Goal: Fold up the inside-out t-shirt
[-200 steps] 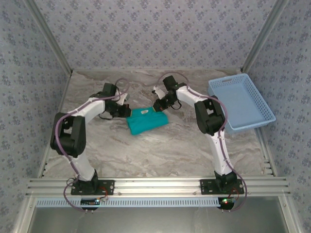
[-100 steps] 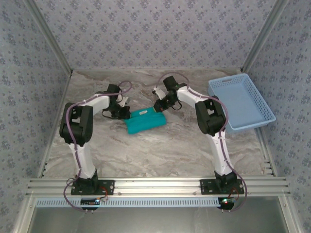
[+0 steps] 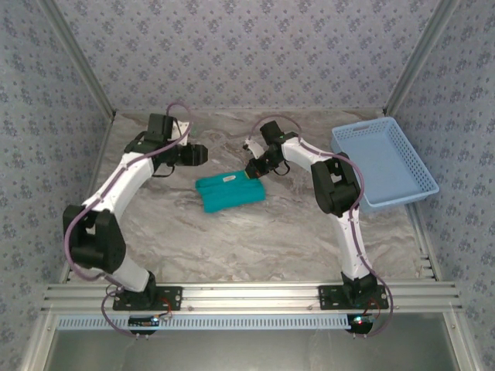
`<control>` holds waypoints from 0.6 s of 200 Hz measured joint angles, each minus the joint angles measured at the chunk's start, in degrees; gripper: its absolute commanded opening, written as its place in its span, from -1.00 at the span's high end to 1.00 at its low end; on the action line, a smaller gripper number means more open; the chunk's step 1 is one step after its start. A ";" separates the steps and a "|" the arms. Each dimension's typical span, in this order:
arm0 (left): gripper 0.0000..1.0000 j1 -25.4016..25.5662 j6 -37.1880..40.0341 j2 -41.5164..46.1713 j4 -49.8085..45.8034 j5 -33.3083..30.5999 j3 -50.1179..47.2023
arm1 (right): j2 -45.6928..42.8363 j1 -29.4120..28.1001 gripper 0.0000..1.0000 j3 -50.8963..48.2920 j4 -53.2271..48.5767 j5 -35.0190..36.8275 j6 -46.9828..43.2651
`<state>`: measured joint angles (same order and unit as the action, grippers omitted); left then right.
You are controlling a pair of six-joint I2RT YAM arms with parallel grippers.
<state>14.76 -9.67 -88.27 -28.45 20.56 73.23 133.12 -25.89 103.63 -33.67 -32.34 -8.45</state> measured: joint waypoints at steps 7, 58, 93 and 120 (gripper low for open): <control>0.45 1.22 0.55 0.57 1.05 0.22 -1.07 | -0.02 -0.02 1.00 0.00 -0.02 0.02 0.11; 0.49 10.97 4.28 -6.84 2.80 -2.34 -10.82 | -0.09 0.04 1.00 -0.28 0.07 -0.02 0.11; 0.42 12.09 4.72 -14.08 3.78 -9.51 -9.60 | -0.61 0.22 0.70 -1.14 0.39 -0.02 0.59; 0.40 12.35 4.63 -17.38 4.61 -11.43 -7.41 | -1.84 0.87 0.21 -2.80 1.40 -0.83 4.74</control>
<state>27.11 -5.04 -105.65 -23.83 9.13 65.82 131.28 -25.02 100.84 -32.27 -33.17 -3.70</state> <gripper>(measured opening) 0.295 0.311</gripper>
